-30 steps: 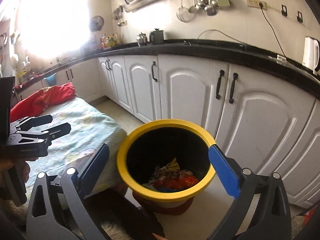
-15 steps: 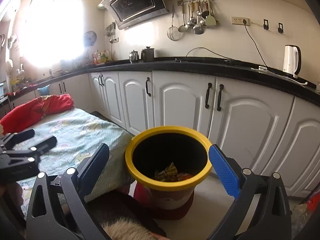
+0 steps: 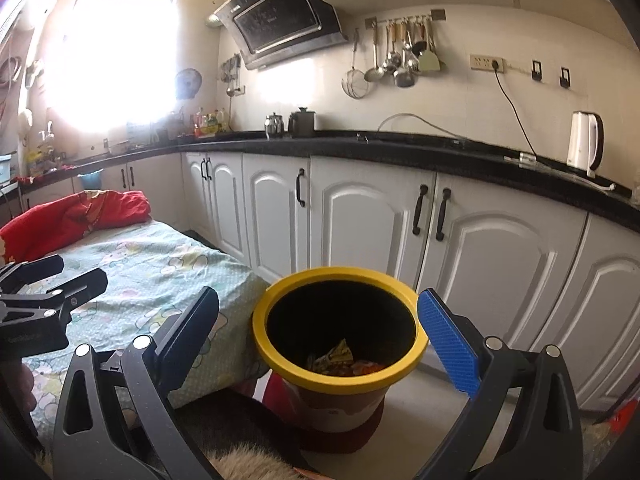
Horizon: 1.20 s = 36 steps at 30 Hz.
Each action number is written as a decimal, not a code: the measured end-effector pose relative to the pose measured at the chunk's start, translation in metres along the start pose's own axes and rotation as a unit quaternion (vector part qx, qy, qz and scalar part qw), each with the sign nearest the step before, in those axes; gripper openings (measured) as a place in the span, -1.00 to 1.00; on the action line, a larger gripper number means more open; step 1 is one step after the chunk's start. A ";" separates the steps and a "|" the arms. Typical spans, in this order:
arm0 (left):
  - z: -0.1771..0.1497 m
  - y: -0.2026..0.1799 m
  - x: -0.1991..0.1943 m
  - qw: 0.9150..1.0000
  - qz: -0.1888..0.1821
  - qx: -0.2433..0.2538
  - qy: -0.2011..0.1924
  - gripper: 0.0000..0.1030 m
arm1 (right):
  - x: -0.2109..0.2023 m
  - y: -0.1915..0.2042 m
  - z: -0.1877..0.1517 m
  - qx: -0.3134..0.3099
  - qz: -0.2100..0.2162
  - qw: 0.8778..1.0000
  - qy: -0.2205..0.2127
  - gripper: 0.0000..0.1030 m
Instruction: Collect trash
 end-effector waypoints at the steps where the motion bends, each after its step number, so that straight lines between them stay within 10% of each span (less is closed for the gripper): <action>1: 0.000 0.000 -0.001 1.000 0.001 -0.001 0.000 0.79 | 0.000 0.001 0.000 -0.001 0.003 1.000 0.001 0.88; 36: 0.001 0.005 -0.007 1.000 0.017 0.000 -0.001 0.79 | 0.000 0.010 -0.006 -0.005 0.015 1.000 0.013 0.88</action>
Point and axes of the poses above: each gripper's, at about its wrist camera, not at the fingertips, and x roughly the way its jaws point, y to its left, z to its top, the point moved 7 cm from there along x, roughly the way its jaws point, and after that the axes turned 13 degrees about x, right-handed, at the moved point
